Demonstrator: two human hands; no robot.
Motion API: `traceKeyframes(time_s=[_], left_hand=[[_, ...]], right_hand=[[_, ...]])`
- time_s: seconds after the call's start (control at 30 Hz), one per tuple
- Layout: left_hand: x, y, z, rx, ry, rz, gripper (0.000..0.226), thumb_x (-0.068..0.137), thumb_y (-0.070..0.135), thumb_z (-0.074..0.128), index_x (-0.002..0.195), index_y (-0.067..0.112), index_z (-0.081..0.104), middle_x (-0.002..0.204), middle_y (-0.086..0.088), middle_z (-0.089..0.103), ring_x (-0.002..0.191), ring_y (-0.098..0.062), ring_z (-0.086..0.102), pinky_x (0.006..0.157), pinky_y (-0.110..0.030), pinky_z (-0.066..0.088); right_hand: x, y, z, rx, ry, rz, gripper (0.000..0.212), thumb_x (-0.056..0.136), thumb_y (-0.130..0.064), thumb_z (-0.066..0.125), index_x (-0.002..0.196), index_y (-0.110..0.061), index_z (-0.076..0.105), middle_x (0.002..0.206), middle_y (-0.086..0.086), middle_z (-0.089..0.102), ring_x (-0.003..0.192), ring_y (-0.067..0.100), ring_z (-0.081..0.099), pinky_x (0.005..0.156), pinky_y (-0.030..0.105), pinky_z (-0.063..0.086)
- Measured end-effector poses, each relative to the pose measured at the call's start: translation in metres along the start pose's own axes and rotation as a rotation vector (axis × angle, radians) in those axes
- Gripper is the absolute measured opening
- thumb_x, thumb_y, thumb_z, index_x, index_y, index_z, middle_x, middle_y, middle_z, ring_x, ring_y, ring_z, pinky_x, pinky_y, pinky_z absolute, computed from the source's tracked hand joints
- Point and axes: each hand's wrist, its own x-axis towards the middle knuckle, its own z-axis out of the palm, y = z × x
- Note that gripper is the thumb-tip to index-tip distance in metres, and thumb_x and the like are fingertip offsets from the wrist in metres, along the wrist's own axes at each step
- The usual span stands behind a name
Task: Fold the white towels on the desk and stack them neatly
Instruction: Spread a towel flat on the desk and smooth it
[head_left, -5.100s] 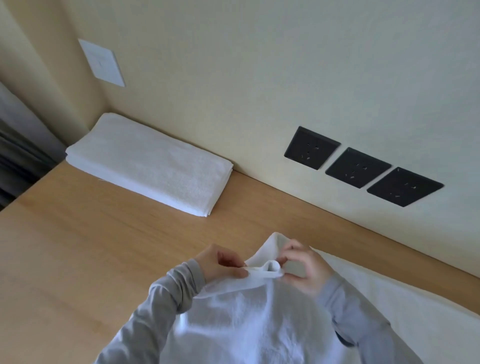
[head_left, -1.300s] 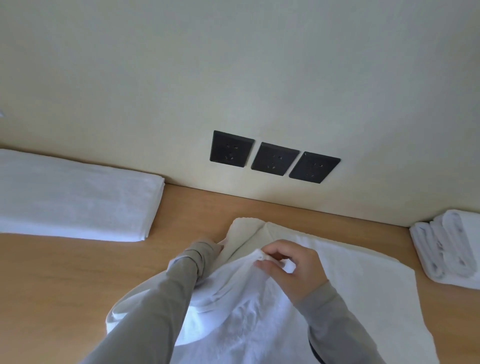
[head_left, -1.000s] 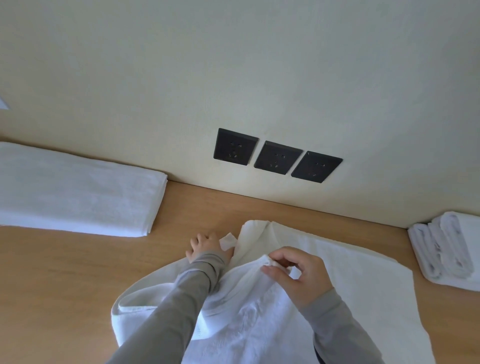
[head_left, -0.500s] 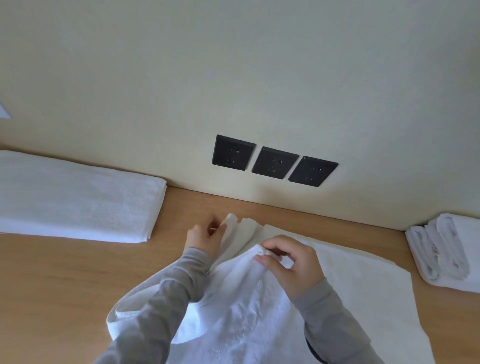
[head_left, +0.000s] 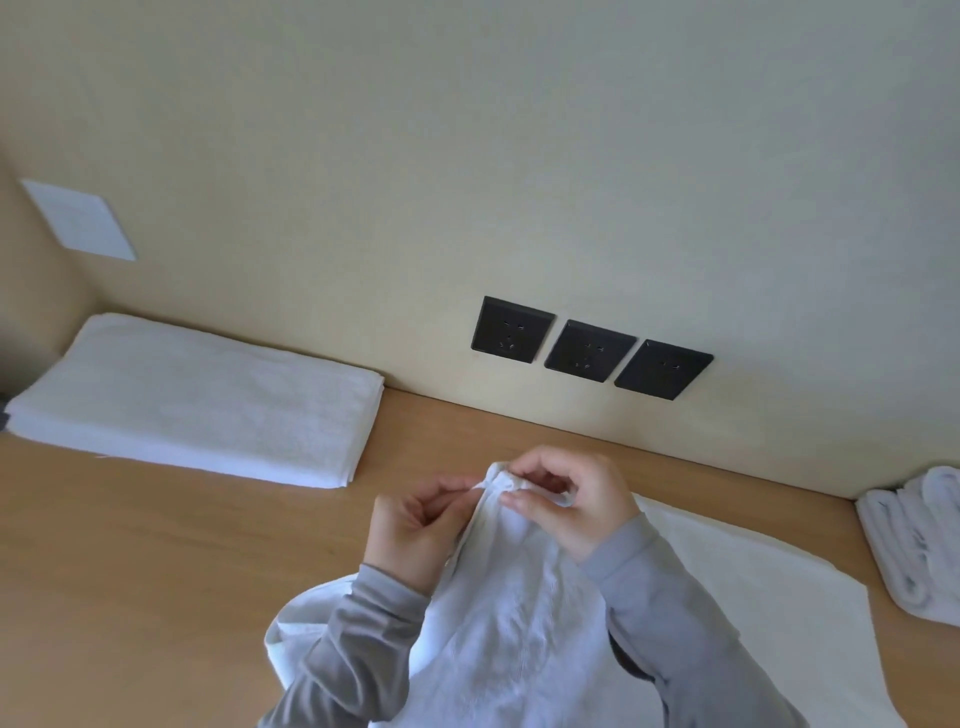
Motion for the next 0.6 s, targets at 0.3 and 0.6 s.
traceKeyframes(time_s=[0.3, 0.6], left_hand=[[-0.004, -0.001, -0.001, -0.066, -0.021, -0.012, 0.015, 0.065, 0.014, 0.073, 0.075, 0.004, 0.071, 0.07, -0.011, 0.073, 0.067, -0.022, 0.062, 0.065, -0.028, 0.049], [-0.002, -0.003, 0.003, -0.061, -0.031, -0.079, 0.018, 0.078, -0.012, 0.061, 0.075, 0.004, 0.07, 0.064, -0.002, 0.071, 0.058, -0.006, 0.065, 0.056, -0.015, 0.049]], right_hand=[[0.0, 0.004, 0.002, 0.02, 0.085, 0.006, 0.025, 0.066, -0.012, 0.079, 0.068, -0.025, 0.058, 0.06, -0.012, 0.064, 0.059, 0.001, 0.058, 0.059, 0.011, 0.041], [-0.014, 0.011, 0.007, -0.107, 0.288, -0.288, 0.015, 0.071, -0.003, 0.07, 0.061, 0.0, 0.058, 0.101, 0.008, 0.064, 0.095, 0.008, 0.06, 0.079, 0.01, 0.045]])
